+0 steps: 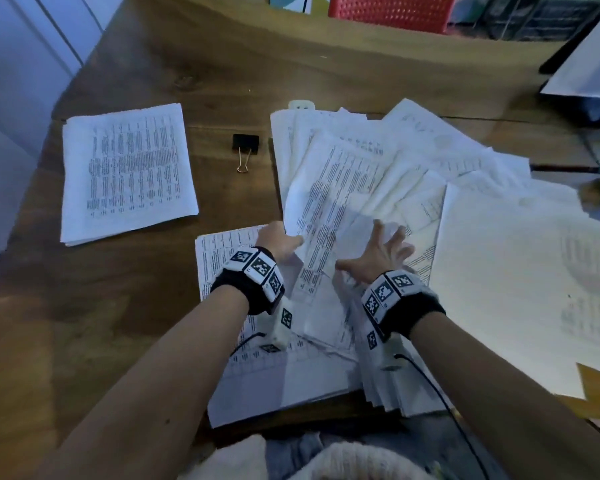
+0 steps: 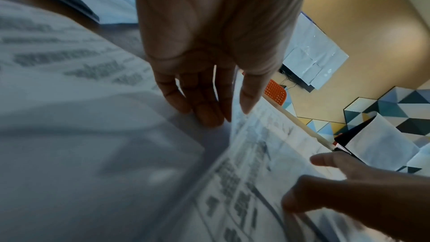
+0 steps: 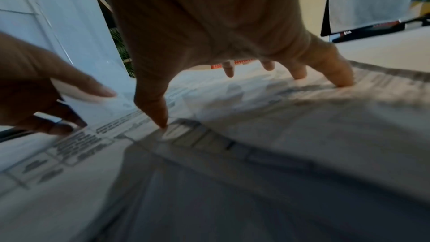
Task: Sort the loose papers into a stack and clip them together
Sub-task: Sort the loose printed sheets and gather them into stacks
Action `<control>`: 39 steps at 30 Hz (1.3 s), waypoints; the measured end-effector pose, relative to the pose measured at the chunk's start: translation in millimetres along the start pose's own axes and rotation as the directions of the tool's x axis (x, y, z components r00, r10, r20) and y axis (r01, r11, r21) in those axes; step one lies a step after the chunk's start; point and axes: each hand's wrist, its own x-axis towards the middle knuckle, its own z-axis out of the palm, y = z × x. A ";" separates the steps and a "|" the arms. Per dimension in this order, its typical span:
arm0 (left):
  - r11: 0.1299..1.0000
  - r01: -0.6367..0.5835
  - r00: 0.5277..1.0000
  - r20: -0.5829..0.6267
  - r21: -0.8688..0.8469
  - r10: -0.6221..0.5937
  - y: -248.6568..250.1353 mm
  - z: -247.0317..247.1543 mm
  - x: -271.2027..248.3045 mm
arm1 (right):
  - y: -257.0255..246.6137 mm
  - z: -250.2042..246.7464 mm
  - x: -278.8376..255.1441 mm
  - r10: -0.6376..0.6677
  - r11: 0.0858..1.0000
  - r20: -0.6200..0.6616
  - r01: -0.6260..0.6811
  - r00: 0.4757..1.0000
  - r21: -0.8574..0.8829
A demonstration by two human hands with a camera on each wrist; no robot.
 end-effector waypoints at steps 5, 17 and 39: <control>0.993 0.079 0.997 0.003 -0.089 -0.079 13.8 34.8 -10.8 | 12.1 1.5 2.2 -0.019 1.000 -0.038 0.019 0.999 -0.006; 0.971 0.101 0.973 -0.182 -0.218 -0.142 2.4 52.2 -22.3 | 30.5 -24.2 26.4 -0.247 0.918 -0.027 0.243 0.969 0.314; 0.969 0.061 0.989 -0.146 0.238 -0.026 42.5 86.6 -28.1 | 57.0 -25.0 35.3 -0.221 0.972 -0.146 0.206 0.964 -0.110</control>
